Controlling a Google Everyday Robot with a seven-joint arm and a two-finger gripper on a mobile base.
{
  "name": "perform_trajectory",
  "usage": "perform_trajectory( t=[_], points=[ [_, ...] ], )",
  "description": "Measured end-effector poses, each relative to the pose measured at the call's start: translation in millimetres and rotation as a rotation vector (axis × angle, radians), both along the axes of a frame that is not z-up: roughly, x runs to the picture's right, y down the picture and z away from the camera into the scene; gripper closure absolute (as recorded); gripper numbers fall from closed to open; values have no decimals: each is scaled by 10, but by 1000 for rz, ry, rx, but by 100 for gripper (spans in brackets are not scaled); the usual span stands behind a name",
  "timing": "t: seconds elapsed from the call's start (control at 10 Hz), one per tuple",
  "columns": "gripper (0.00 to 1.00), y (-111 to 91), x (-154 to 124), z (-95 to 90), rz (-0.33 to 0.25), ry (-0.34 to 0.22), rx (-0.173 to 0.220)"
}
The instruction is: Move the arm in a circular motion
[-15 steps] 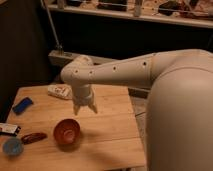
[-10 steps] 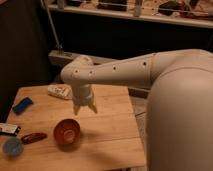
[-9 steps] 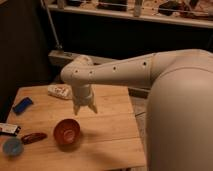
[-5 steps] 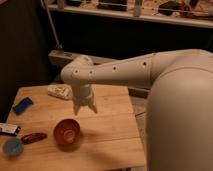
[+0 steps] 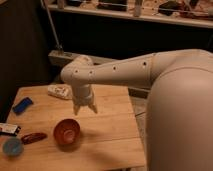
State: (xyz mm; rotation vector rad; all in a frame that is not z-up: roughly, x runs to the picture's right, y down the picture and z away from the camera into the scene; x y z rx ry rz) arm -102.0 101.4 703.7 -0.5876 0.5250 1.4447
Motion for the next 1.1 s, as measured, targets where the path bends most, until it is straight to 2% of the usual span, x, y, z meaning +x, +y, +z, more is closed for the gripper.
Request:
perform_trajectory(
  t=[0.2, 0.3, 0.6, 0.7, 0.8, 1.1],
  points=[
    [36, 0, 0, 0, 0, 0, 0],
    [40, 0, 0, 0, 0, 0, 0],
    [68, 0, 0, 0, 0, 0, 0],
    [82, 0, -1, 0, 0, 0, 0],
    [88, 0, 0, 0, 0, 0, 0],
    [91, 0, -1, 0, 0, 0, 0]
  ],
)
